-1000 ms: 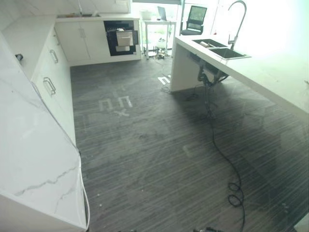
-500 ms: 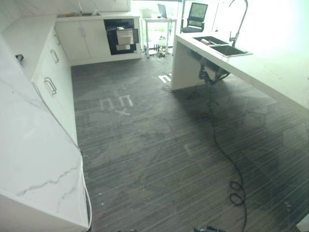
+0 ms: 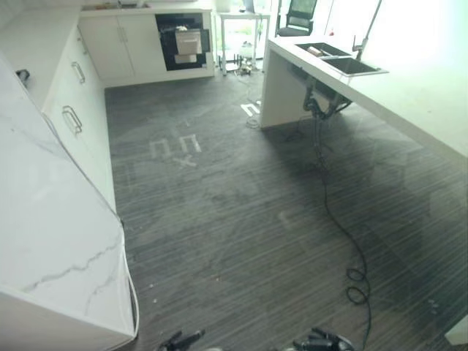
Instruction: Place the dishes in the dishwasher.
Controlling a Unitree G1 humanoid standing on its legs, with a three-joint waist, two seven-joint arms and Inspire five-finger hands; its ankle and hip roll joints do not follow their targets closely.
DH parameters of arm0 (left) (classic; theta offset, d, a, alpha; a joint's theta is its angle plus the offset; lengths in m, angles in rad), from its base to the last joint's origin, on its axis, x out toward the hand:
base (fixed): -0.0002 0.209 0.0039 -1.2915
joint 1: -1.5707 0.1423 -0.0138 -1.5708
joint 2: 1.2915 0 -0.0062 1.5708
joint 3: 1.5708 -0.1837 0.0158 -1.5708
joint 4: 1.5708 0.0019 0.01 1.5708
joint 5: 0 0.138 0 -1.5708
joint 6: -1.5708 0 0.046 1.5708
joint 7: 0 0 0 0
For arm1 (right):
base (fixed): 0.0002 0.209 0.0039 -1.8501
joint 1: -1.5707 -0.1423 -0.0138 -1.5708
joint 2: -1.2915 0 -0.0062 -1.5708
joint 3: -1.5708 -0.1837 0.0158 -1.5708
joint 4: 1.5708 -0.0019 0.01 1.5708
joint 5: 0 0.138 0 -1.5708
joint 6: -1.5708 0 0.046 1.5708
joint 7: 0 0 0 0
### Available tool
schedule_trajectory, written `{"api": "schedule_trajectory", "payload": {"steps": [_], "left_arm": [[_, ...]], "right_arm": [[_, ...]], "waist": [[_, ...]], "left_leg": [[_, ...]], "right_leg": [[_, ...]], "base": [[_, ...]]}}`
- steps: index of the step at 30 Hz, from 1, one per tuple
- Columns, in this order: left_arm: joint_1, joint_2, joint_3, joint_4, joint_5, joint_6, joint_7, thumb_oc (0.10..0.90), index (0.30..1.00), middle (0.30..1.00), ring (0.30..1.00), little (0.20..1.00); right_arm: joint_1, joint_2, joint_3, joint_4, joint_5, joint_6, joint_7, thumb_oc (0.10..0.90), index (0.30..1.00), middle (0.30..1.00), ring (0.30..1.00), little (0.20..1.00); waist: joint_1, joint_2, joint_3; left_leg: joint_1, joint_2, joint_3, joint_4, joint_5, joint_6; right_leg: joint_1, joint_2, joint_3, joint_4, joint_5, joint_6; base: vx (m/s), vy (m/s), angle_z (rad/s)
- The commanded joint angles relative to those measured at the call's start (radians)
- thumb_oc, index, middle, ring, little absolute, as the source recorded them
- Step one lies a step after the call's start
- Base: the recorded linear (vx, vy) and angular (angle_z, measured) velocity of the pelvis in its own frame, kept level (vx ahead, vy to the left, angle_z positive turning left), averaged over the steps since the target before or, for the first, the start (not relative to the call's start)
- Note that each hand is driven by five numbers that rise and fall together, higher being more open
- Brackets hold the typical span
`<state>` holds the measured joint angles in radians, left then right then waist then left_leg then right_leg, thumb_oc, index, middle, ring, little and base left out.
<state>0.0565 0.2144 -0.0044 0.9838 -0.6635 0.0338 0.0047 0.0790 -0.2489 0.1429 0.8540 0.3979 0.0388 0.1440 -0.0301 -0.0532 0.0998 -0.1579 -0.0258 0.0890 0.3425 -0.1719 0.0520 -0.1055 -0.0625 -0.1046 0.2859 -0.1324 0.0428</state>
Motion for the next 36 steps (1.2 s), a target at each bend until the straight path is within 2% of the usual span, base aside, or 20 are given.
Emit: {"api": "schedule_trajectory", "payload": {"steps": [1, 8, 9, 10, 11, 13, 16, 17, 18, 20, 23, 24, 26, 27, 29, 30, 31, 32, 33, 36], "left_arm": [[-0.009, 0.019, 0.008, -0.055, -0.041, -0.112, -0.028, 0.8, 0.9, 0.9, 0.9, 0.9], [0.119, 0.022, 0.018, -0.334, -0.04, -0.194, -0.08, 0.8, 0.9, 0.9, 0.9, 0.9], [0.125, 0.024, 0.012, -0.371, -0.059, -0.2, -0.095, 0.8, 0.9, 0.9, 0.9, 0.9], [0.129, 0.027, 0.006, -0.395, -0.083, -0.191, -0.141, 0.8, 0.9, 0.9, 0.9, 0.9], [0.132, 0.029, 0.0, -0.405, -0.061, -0.197, -0.16, 0.8, 0.9, 0.9, 0.9, 0.9], [0.141, 0.034, -0.013, -0.428, -0.068, -0.193, -0.164, 0.8, 0.9, 0.9, 0.9, 0.9], [0.181, 0.032, -0.006, -0.491, -0.089, -0.181, -0.164, 0.8, 0.9, 0.9, 0.9, 0.9], [0.227, 0.033, -0.009, -0.547, -0.101, -0.186, -0.166, 0.8, 0.9, 0.9, 0.9, 0.9], [0.245, 0.034, -0.004, -0.568, -0.095, -0.197, -0.171, 0.8, 0.9, 0.9, 0.9, 0.9], [0.239, 0.048, -0.001, -0.585, -0.099, -0.189, -0.168, 0.8, 0.9, 0.9, 0.9, 0.9], [0.234, 0.061, 0.008, -0.621, -0.151, -0.131, -0.16, 0.8, 0.9, 0.9, 0.9, 0.9], [0.227, 0.07, 0.005, -0.624, -0.132, -0.108, -0.164, 0.8, 0.9, 0.9, 0.9, 0.9], [0.218, 0.078, -0.007, -0.621, -0.125, -0.103, -0.173, 0.8, 0.9, 0.9, 0.9, 0.9], [0.203, 0.085, -0.021, -0.614, -0.132, -0.099, -0.187, 0.8, 0.9, 0.9, 0.9, 0.9], [0.187, 0.082, -0.032, -0.609, -0.191, -0.079, -0.196, 0.8, 0.9, 0.9, 0.9, 0.9], [0.18, 0.077, -0.044, -0.612, -0.19, -0.091, -0.195, 0.8, 0.9, 0.9, 0.9, 0.9], [0.175, 0.077, -0.067, -0.632, -0.19, -0.102, -0.178, 0.8, 0.9, 0.9, 0.9, 0.9], [0.174, 0.077, -0.08, -0.645, -0.195, -0.107, -0.162, 0.8, 0.9, 0.9, 0.9, 0.9], [0.173, 0.079, -0.09, -0.654, -0.201, -0.111, -0.151, 0.8, 0.9, 0.9, 0.9, 0.9], [0.179, 0.103, -0.093, -0.693, -0.206, -0.103, -0.159, 0.8, 0.9, 0.9, 0.9, 0.9]], "right_arm": [[-0.006, -0.055, -0.031, -0.103, 0.039, -0.073, -0.043, 0.8, 0.9, 0.9, 0.9, 0.9], [0.135, -0.088, -0.083, -0.434, 0.039, -0.143, -0.058, 0.8, 0.9, 0.9, 0.9, 0.9], [0.138, -0.107, -0.084, -0.489, 0.048, -0.157, -0.05, 0.8, 0.9, 0.9, 0.9, 0.9], [0.142, -0.137, -0.086, -0.549, 0.046, -0.186, -0.046, 0.8, 0.9, 0.9, 0.9, 0.9], [0.139, -0.147, -0.087, -0.563, 0.058, -0.195, -0.039, 0.8, 0.9, 0.9, 0.9, 0.9], [0.132, -0.149, -0.092, -0.573, 0.066, -0.207, -0.021, 0.8, 0.9, 0.9, 0.9, 0.9], [0.149, -0.149, -0.095, -0.616, 0.071, -0.219, 0.001, 0.8, 0.9, 0.9, 0.9, 0.9], [0.179, -0.164, -0.104, -0.664, 0.071, -0.235, 0.033, 0.8, 0.9, 0.9, 0.9, 0.9], [0.178, -0.174, -0.094, -0.669, 0.069, -0.241, 0.045, 0.8, 0.9, 0.9, 0.9, 0.9], [0.17, -0.182, -0.094, -0.666, 0.077, -0.241, 0.049, 0.8, 0.9, 0.9, 0.9, 0.9], [0.178, -0.182, -0.093, -0.689, 0.055, -0.237, 0.048, 0.8, 0.9, 0.9, 0.9, 0.9], [0.173, -0.172, -0.079, -0.701, 0.043, -0.221, 0.048, 0.8, 0.9, 0.9, 0.9, 0.9], [0.165, -0.157, -0.07, -0.704, 0.063, -0.222, 0.037, 0.8, 0.9, 0.9, 0.9, 0.9], [0.155, -0.135, -0.06, -0.707, 0.082, -0.218, 0.016, 0.8, 0.9, 0.9, 0.9, 0.9], [0.143, -0.114, -0.049, -0.706, 0.09, -0.215, 0.003, 0.8, 0.9, 0.9, 0.9, 0.9], [0.139, -0.103, -0.037, -0.711, 0.087, -0.208, 0.002, 0.8, 0.9, 0.9, 0.9, 0.9], [0.134, -0.097, -0.013, -0.713, 0.074, -0.204, -0.003, 0.8, 0.9, 0.9, 0.9, 0.9], [0.127, -0.094, 0.004, -0.708, 0.07, -0.205, -0.007, 0.8, 0.9, 0.9, 0.9, 0.9], [0.125, -0.093, 0.014, -0.705, 0.072, -0.204, -0.008, 0.8, 0.9, 0.9, 0.9, 0.9], [0.148, -0.106, 0.018, -0.73, 0.093, -0.207, -0.008, 0.8, 0.9, 0.9, 0.9, 0.9]], "waist": [[-0.024, 0.027, -0.027], [-0.036, 0.023, -0.011], [-0.027, 0.012, 0.013], [-0.003, -0.045, 0.056], [0.005, -0.047, 0.073], [0.02, -0.031, 0.095], [0.036, 0.032, 0.105], [0.066, 0.054, 0.101], [0.075, 0.056, 0.091], [0.074, 0.063, 0.077], [0.076, 0.057, 0.048], [0.07, 0.041, 0.02], [0.065, 0.027, 0.004], [0.055, 0.016, -0.009], [0.046, 0.031, -0.015], [0.041, 0.062, -0.005], [0.027, 0.098, 0.014], [0.019, 0.108, 0.025], [0.013, 0.103, 0.03], [-0.016, 0.056, 0.045]], "left_leg": [[0.065, 0.063, 0.078, -0.043, -0.027, -0.073], [0.095, 0.07, 0.074, -0.043, -0.009, -0.089], [0.116, 0.071, 0.098, -0.043, 0.094, -0.109], [0.064, 0.059, 0.105, 0.077, 0.259, -0.133], [0.0, 0.065, 0.098, 0.132, 0.28, -0.137], [-0.042, 0.088, 0.14, 0.02, 0.283, -0.127], [-0.128, 0.181, 0.154, -0.043, 0.244, -0.145], [-0.234, 0.192, 0.051, -0.043, 0.247, -0.17], [-0.256, 0.186, 0.045, -0.043, 0.208, -0.169], [-0.238, 0.199, 0.07, -0.043, 0.198, -0.165], [-0.181, 0.173, 0.075, -0.043, 0.182, -0.145], [-0.148, 0.148, 0.082, -0.043, 0.16, -0.119], [-0.134, 0.118, 0.077, -0.043, 0.14, -0.093], [-0.118, 0.085, 0.065, -0.043, 0.126, -0.07], [-0.093, 0.073, 0.054, -0.043, 0.107, -0.05], [-0.064, 0.072, 0.032, -0.043, 0.088, -0.037], [-0.019, 0.066, 0.0, -0.043, 0.065, -0.024], [0.002, 0.06, -0.006, -0.043, 0.056, -0.021], [0.011, 0.05, -0.008, -0.043, 0.051, -0.021], [0.059, 0.012, -0.02, -0.043, 0.021, -0.033]], "right_leg": [[-0.01, 0.015, -0.031, 0.014, -0.003, 0.059], [-0.001, 0.044, -0.019, 0.014, -0.009, 0.038], [0.013, 0.046, -0.014, 0.014, -0.019, 0.018], [0.031, 0.012, 0.006, 0.014, -0.019, -0.013], [0.036, 0.017, 0.012, 0.014, -0.017, -0.02], [0.057, 0.036, 0.016, 0.014, -0.028, -0.012], [0.094, 0.094, 0.011, 0.014, -0.059, 0.014], [0.141, 0.124, 0.04, 0.014, -0.089, 0.018], [0.16, 0.122, 0.051, 0.014, -0.114, 0.019], [0.182, 0.109, 0.048, 0.014, -0.127, 0.024], [0.222, 0.071, 0.044, 0.014, -0.131, 0.053], [0.236, 0.03, 0.033, 0.014, -0.077, 0.085], [0.249, 0.002, 0.028, 0.014, -0.007, 0.11], [0.27, -0.014, 0.025, 0.014, 0.117, 0.142], [0.296, -0.023, -0.004, 0.047, 0.274, 0.164], [0.228, -0.039, -0.02, 0.232, 0.315, 0.161], [0.092, -0.039, -0.023, 0.403, 0.317, 0.141], [0.012, -0.043, -0.037, 0.434, 0.304, 0.124], [-0.029, -0.042, -0.058, 0.4, 0.277, 0.11], [-0.039, -0.022, -0.143, 0.041, 0.256, 0.108]], "base": [[0.02, -0.081, 0.04], [0.09, -0.115, 0.02], [0.24, -0.298, -0.18], [0.22, -0.288, -0.38], [0.23, -0.222, -0.28], [0.28, 0.022, 0.17], [0.4, 0.172, -0.15], [0.62, 0.308, -0.56], [0.61, 0.307, -0.88], [0.38, 0.217, -0.81], [0.36, 0.188, -0.33], [0.4, 0.207, 0.04], [0.32, 0.157, 0.11], [0.32, 0.159, 0.23], [0.33, 0.224, 0.41], [0.35, 0.346, 0.46], [0.31, 0.331, 0.15], [0.28, 0.209, -0.18], [0.29, 0.029, 0.06], [0.38, -0.142, 0.38]]}}
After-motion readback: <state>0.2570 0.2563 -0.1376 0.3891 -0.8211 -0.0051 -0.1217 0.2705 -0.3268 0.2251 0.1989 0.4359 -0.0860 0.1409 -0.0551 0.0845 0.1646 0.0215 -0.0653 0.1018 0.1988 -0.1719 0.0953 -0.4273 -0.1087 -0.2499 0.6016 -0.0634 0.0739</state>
